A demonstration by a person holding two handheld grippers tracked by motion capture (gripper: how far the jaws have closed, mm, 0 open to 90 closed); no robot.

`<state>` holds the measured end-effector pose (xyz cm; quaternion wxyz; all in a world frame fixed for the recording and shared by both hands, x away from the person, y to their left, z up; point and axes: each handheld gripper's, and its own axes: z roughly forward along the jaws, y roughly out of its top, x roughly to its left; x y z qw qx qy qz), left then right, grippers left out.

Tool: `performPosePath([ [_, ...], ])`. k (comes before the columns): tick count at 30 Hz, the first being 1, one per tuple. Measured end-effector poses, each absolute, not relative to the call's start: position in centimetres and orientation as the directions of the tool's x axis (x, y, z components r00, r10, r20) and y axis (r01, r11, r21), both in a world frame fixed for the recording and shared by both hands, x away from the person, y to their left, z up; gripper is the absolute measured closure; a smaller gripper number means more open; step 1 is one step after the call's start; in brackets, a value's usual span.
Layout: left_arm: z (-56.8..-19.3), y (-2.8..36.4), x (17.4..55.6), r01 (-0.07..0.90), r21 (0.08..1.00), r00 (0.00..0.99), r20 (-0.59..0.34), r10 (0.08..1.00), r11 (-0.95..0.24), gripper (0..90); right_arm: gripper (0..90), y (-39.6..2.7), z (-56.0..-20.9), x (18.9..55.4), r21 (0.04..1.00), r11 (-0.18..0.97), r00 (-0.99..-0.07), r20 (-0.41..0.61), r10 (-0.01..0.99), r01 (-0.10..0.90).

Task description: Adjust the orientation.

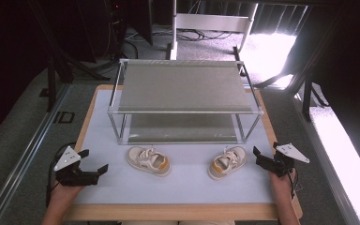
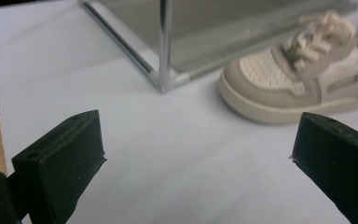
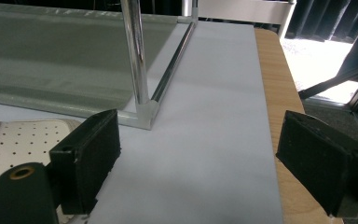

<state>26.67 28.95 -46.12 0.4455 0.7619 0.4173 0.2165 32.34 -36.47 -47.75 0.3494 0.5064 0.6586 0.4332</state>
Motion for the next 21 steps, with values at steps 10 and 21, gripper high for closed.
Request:
performPosePath([
  [10,-44.6,28.0,26.9,0.556,0.721,0.588,0.01,0.809,-0.413,1.7,12.7,-36.7,-47.7,32.4,0.925,0.088,-0.24,0.004,0.971,0.371],
  [21,-42.6,27.8,26.8,0.618,0.609,0.607,0.033,0.794,-0.497,1.7,12.7,-36.7,-47.8,32.4,0.924,0.086,-0.237,0.006,0.971,0.372],
])
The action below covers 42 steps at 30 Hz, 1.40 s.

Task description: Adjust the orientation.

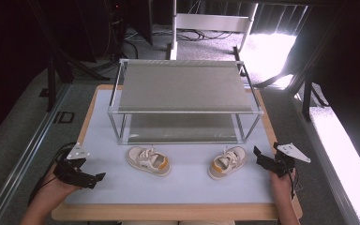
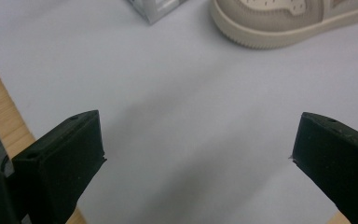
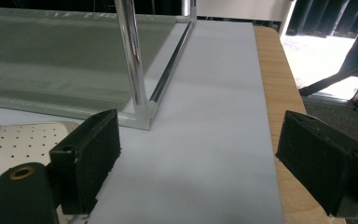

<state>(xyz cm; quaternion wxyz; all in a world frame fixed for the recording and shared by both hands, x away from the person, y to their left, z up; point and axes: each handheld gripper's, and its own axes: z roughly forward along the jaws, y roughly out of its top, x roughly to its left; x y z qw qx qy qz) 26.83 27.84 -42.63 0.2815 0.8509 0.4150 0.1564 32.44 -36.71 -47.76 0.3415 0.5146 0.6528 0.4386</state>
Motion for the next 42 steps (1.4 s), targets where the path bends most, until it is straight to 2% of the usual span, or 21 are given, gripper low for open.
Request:
performPosePath([
  [4,-42.1,27.6,26.9,0.637,0.548,0.625,0.045,0.78,-0.542,1.7,12.7,-36.7,-47.8,32.5,0.923,0.084,-0.238,0.008,0.971,0.376],
  [9,-41.8,27.1,27.1,0.661,0.484,0.649,0.016,0.761,-0.573,1.7,12.7,-36.6,-47.8,32.5,0.921,0.098,-0.239,-0.006,0.971,0.377],
  [19,-41.5,26.4,27.7,0.708,0.388,0.642,-0.005,0.767,-0.59,1.7,12.7,-36.5,-47.8,32.5,0.921,0.102,-0.235,-0.011,0.972,0.376],
  [25,-41.2,25.7,28.2,0.736,0.264,0.655,-0.043,0.755,-0.624,2.4,12.7,-36.5,-47.8,32.5,0.919,0.109,-0.237,-0.018,0.971,0.378],
  [35,-40.5,24.8,28.6,0.734,0.246,0.66,-0.038,0.75,-0.633,3.0,12.7,-36.4,-47.8,32.5,0.919,0.116,-0.235,-0.026,0.972,0.378],
  [39,-40.2,24.3,28.5,0.689,0.304,0.703,-0.062,0.709,-0.658,2.9,12.7,-36.4,-47.8,32.5,0.918,0.118,-0.236,-0.028,0.971,0.378],
  [42,-40.1,23.8,28.6,0.685,0.299,0.708,-0.056,0.704,-0.664,2.9,12.7,-36.3,-47.8,32.5,0.918,0.12,-0.235,-0.03,0.972,0.379],
])
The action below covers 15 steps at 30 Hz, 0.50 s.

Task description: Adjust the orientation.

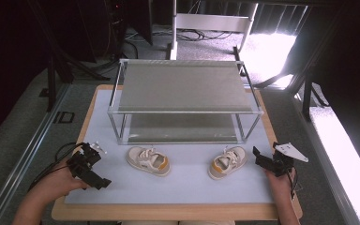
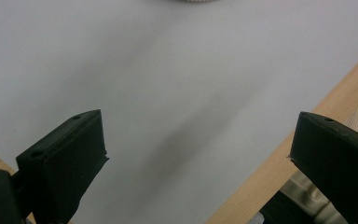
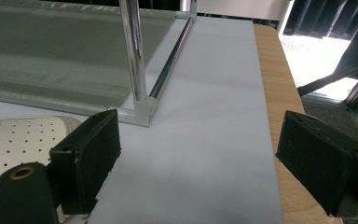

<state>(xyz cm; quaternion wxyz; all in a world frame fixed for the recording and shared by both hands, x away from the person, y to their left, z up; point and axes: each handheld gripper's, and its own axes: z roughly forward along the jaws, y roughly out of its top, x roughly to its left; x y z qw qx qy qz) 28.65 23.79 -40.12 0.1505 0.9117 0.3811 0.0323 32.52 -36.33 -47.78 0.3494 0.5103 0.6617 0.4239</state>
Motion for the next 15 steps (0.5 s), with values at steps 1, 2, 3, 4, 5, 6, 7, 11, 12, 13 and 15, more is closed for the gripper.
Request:
performPosePath([
  [1,-40.1,23.6,28.8,0.685,0.293,0.708,-0.049,0.705,-0.667,3.0,12.7,-36.3,-47.8,32.5,0.917,0.12,-0.235,-0.03,0.972,0.379],
  [2,-40.1,23.6,28.8,0.685,0.293,0.708,-0.049,0.705,-0.667,3.0,12.8,-36.3,-47.8,32.5,0.917,0.121,-0.236,-0.03,0.971,0.38],
  [3,-40.1,23.4,28.9,0.69,0.281,0.705,-0.051,0.707,-0.667,3.0,12.8,-36.3,-47.8,32.5,0.917,0.121,-0.236,-0.03,0.971,0.38],
  [4,-40.1,23.1,29.1,0.692,0.274,0.703,-0.046,0.709,-0.668,3.0,12.7,-36.3,-47.8,32.5,0.917,0.122,-0.236,-0.031,0.971,0.38],
  [5,-40.1,22.9,29.2,0.693,0.269,0.704,-0.056,0.708,-0.669,3.0,12.8,-36.3,-47.8,32.5,0.917,0.122,-0.236,-0.032,0.971,0.38],
  [6,-40.1,22.6,29.2,0.686,0.267,0.712,-0.051,0.701,-0.677,3.8,12.8,-36.3,-47.8,32.5,0.917,0.123,-0.235,-0.032,0.971,0.38],
  [7,-40.0,22.4,29.3,0.681,0.262,0.719,-0.059,0.693,-0.684,3.9,12.9,-36.3,-47.8,32.5,0.916,0.124,-0.236,-0.033,0.971,0.381],
  [11,-39.9,21.1,29.6,0.659,0.254,0.742,-0.065,0.667,-0.708,3.9,12.9,-36.3,-47.8,32.5,0.916,0.125,-0.236,-0.033,0.971,0.382],
  [12,-39.9,21.1,29.6,0.659,0.254,0.742,-0.065,0.667,-0.708,3.9,12.9,-36.3,-47.8,32.5,0.916,0.125,-0.236,-0.033,0.971,0.382],
  [13,-39.7,20.5,29.8,0.654,0.253,0.748,-0.072,0.66,-0.713,3.9,12.9,-36.3,-47.8,32.5,0.916,0.125,-0.237,-0.034,0.971,0.382],
  [15,-39.5,20.0,29.9,0.647,0.259,0.753,-0.072,0.654,-0.717,3.9,12.9,-36.3,-47.8,32.6,0.916,0.125,-0.237,-0.034,0.971,0.382],
])
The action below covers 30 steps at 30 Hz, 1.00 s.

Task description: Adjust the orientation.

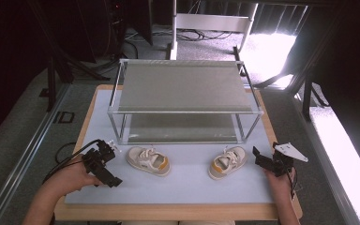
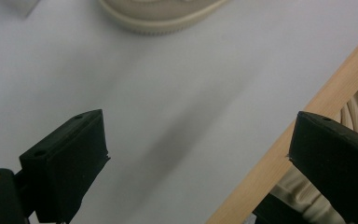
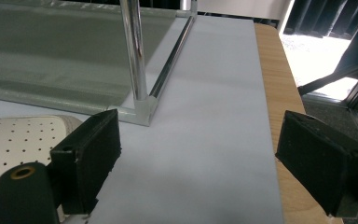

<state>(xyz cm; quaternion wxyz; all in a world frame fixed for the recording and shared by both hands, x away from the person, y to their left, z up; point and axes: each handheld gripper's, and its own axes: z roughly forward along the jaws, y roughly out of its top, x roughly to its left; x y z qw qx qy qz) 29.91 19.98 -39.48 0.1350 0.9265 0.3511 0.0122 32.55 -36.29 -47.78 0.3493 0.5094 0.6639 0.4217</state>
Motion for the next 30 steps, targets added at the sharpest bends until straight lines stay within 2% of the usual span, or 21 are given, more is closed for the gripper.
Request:
performPosePath([
  [30,-36.8,11.1,31.2,0.503,0.332,0.86,-0.096,0.502,-0.798,5.2,13.1,-36.3,-47.8,32.6,0.914,0.124,-0.239,-0.031,0.971,0.387],
])
